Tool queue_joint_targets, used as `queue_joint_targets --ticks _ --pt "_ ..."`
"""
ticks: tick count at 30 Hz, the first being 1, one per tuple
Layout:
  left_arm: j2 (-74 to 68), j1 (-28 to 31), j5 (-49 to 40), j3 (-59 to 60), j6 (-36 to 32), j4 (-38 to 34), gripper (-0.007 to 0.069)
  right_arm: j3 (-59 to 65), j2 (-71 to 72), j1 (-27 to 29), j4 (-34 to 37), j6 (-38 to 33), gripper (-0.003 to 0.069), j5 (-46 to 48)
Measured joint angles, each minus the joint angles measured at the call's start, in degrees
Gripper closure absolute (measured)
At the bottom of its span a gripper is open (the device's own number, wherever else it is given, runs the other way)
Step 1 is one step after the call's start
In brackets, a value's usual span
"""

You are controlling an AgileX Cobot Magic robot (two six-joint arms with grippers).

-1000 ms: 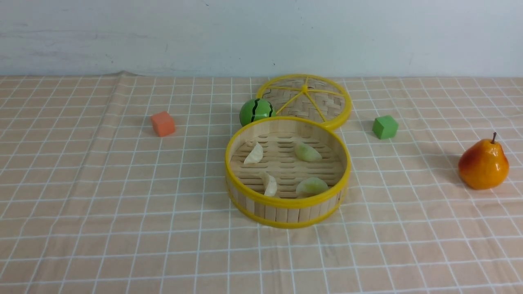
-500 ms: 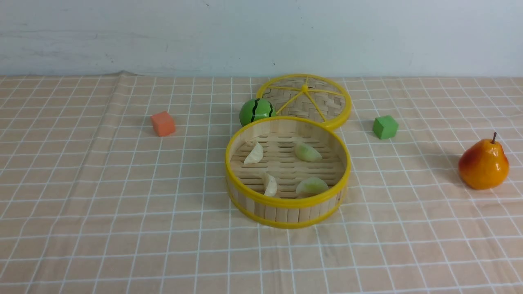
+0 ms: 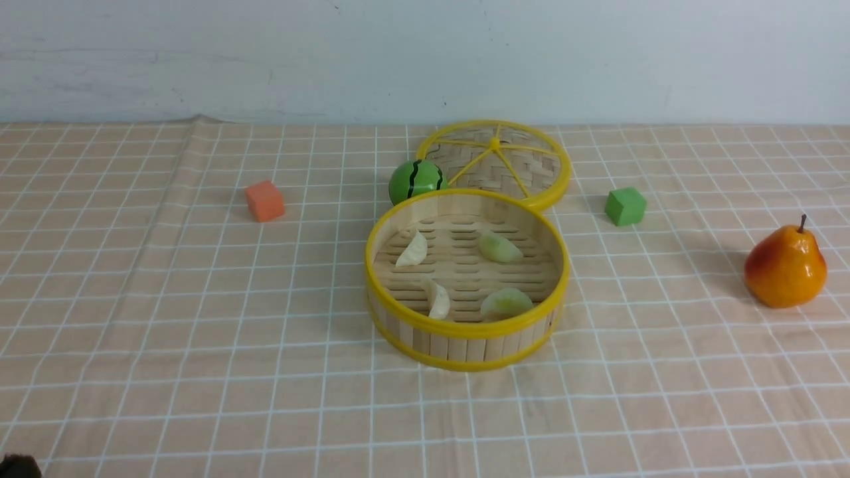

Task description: Put the dumplings into the steamer on the table with the brown tablecloth.

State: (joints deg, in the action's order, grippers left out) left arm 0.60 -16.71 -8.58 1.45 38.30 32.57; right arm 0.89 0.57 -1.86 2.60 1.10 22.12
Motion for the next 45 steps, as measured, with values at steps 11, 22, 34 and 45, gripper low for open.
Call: queue_joint_targets --ticks 11,22,34,45 --pt "0.0 14.01 -4.6 0.18 -26.52 -27.38 0.0638 0.0 0.0 0.0 0.0 0.95 0.0606 0.0" --pt "0.0 14.07 -13.21 0.28 -39.7 -36.07 0.0638 0.0 0.0 0.0 0.0 1.42 0.0591 0.0" --pt "0.0 14.07 -13.36 0.28 -39.95 -36.07 0.0638 0.0 0.0 0.0 0.0 1.48 0.0573 0.01" --pt "0.0 14.07 -13.39 0.28 -39.95 -36.07 0.0638 0.0 0.0 0.0 0.0 1.48 0.0556 0.01"
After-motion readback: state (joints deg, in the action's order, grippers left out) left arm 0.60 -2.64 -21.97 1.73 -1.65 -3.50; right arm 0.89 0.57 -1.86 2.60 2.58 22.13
